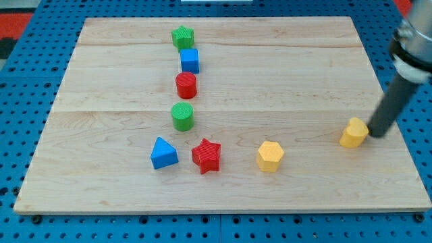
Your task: Move the yellow heart to the right of the yellow hexagon
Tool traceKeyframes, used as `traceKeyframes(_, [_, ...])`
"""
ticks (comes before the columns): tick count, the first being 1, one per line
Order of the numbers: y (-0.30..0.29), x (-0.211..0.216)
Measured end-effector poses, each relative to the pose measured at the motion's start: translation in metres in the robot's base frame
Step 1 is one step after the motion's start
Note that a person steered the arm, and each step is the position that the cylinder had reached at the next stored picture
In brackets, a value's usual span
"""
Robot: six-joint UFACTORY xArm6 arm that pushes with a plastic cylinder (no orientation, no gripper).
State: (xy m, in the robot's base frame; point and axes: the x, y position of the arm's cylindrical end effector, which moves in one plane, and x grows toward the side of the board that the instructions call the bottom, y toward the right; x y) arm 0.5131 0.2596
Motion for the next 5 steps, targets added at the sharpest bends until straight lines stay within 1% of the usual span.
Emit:
traceKeyframes(1, [0.011, 0.005])
traceKeyframes(2, [0.026, -0.034])
traceKeyframes(3, [-0.051, -0.031])
traceKeyframes(4, [-0.086, 0.009])
traceKeyframes(5, [-0.081, 0.009])
